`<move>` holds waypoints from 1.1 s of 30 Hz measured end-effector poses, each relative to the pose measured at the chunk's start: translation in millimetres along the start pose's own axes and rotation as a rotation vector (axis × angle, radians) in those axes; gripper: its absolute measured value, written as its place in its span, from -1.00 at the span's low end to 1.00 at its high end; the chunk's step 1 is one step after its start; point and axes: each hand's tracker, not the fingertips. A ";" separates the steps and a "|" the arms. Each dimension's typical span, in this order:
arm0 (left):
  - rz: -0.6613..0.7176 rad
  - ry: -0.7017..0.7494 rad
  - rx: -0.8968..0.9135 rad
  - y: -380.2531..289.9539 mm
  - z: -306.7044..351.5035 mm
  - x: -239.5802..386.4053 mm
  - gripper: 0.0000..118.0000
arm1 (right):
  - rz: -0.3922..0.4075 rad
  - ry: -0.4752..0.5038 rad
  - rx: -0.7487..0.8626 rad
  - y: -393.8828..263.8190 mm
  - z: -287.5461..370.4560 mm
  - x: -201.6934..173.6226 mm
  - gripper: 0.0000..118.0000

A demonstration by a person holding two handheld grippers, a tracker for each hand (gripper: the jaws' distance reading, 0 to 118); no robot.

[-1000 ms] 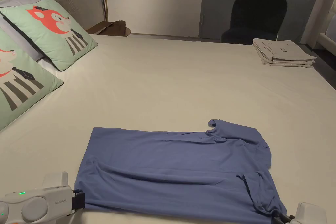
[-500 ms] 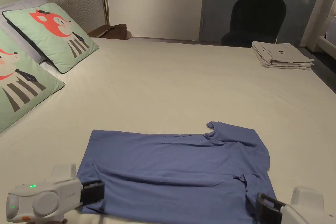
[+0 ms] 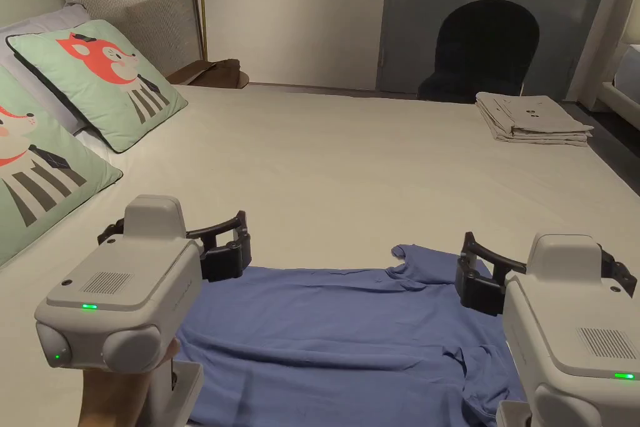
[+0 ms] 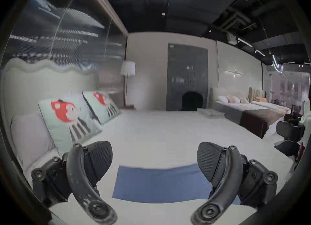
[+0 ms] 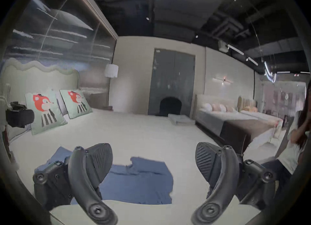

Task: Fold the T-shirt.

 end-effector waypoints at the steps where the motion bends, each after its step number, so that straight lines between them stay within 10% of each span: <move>1: -0.016 -0.003 0.023 1.1 1.0 2.5 0.58 | 0.004 0.001 0.020 3.0 0.8 -2.3 0.37; 4: -0.036 0.005 0.071 2.4 3.1 9.2 -0.44 | 0.018 -0.005 0.057 6.6 1.7 -7.2 -0.77; 6: -0.039 0.010 0.074 2.9 1.8 11.8 -1.00 | 0.032 -0.003 0.064 7.6 -0.2 -8.6 -1.00; 17: -0.013 -0.015 -0.034 -5.3 -34.7 0.8 -1.00 | 0.035 0.021 0.052 1.9 -24.4 -11.4 -1.00; 29: 0.172 -0.066 -0.539 -34.3 -204.0 -75.6 -1.00 | 0.044 0.050 -0.025 -15.0 -96.2 -18.4 -1.00; 31: 0.137 -0.031 -0.595 -48.0 -227.5 -83.2 -0.69 | 0.046 0.051 -0.041 -19.9 -109.3 -19.5 -1.00; 33: 0.103 -0.013 -0.660 -62.8 -247.1 -90.5 0.30 | 0.051 0.048 -0.059 -26.0 -121.6 -19.3 -1.00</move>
